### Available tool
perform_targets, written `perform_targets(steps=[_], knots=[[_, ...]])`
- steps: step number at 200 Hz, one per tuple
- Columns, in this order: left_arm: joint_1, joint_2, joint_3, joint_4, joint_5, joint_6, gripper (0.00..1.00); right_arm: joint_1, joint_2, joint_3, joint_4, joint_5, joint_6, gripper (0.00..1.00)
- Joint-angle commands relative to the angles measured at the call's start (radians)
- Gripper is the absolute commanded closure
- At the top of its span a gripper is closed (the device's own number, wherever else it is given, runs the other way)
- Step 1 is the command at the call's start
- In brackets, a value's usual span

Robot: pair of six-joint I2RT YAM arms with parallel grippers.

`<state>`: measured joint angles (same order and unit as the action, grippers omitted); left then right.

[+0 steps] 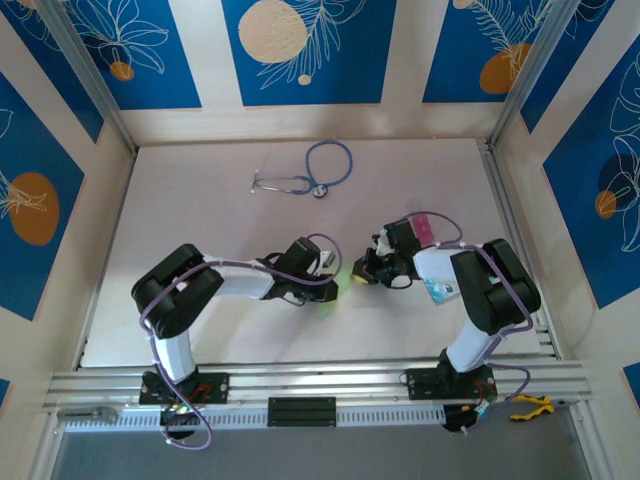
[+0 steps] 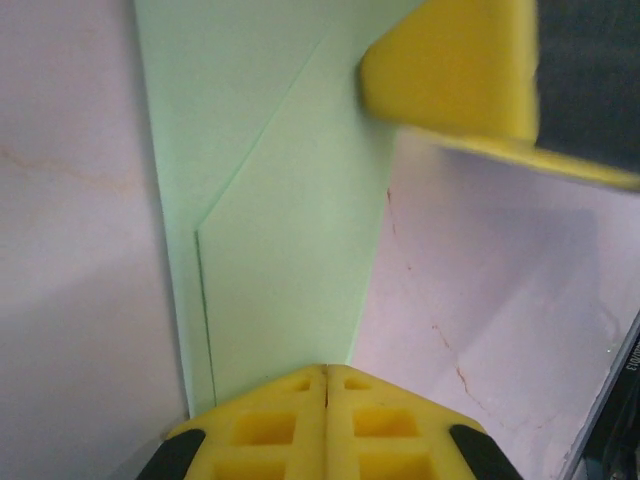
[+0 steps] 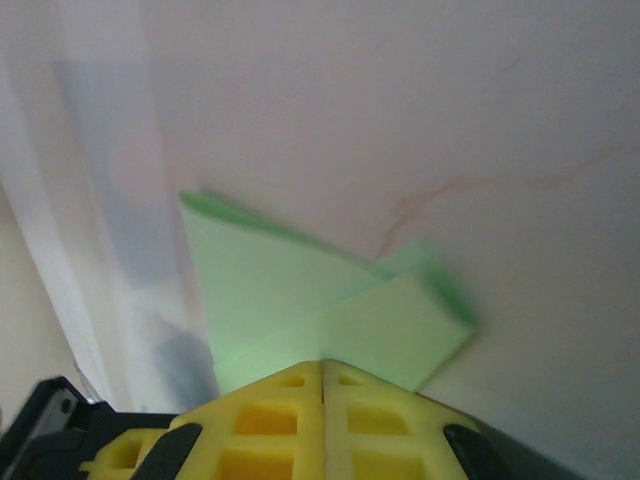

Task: Fold a paper plane with a square sheet of paper (pick it up from the middle)
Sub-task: Fold the wing for the fifth time at the center of the table.

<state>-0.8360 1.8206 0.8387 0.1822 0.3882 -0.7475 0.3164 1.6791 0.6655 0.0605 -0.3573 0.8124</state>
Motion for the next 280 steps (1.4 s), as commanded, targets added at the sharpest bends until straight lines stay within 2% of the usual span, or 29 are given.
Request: perform_targets(steps=[1, 45, 69, 103, 121, 146, 226, 280], knots=[[-0.012, 0.009, -0.064, -0.020, -0.041, -0.083, 1.00, -0.069, 0.010, 0.025, -0.012, -0.010, -0.021, 0.96], [-0.055, -0.092, -0.128, 0.062, -0.142, -0.200, 1.00, -0.048, -0.082, 0.046, -0.060, -0.004, -0.017, 0.93], [-0.069, -0.196, -0.099, 0.024, -0.187, -0.165, 0.90, -0.009, -0.153, 0.018, -0.099, 0.035, -0.006, 0.91], [-0.037, -0.339, -0.063, -0.176, -0.309, -0.070, 0.75, 0.046, -0.251, -0.057, -0.108, 0.091, 0.048, 0.86], [0.026, -0.329, -0.071, -0.219, -0.238, -0.053, 0.74, 0.071, -0.278, -0.098, -0.102, 0.110, 0.070, 0.83], [0.071, -0.293, -0.102, -0.179, -0.137, -0.053, 0.73, 0.087, -0.296, -0.144, -0.069, 0.105, 0.105, 0.82], [0.079, -0.173, -0.078, -0.150, 0.004, -0.049, 0.75, 0.131, -0.286, -0.157, -0.035, 0.093, 0.139, 0.81], [0.077, -0.126, -0.050, -0.219, 0.068, -0.010, 0.74, 0.151, -0.242, -0.145, -0.018, 0.080, 0.145, 0.80]])
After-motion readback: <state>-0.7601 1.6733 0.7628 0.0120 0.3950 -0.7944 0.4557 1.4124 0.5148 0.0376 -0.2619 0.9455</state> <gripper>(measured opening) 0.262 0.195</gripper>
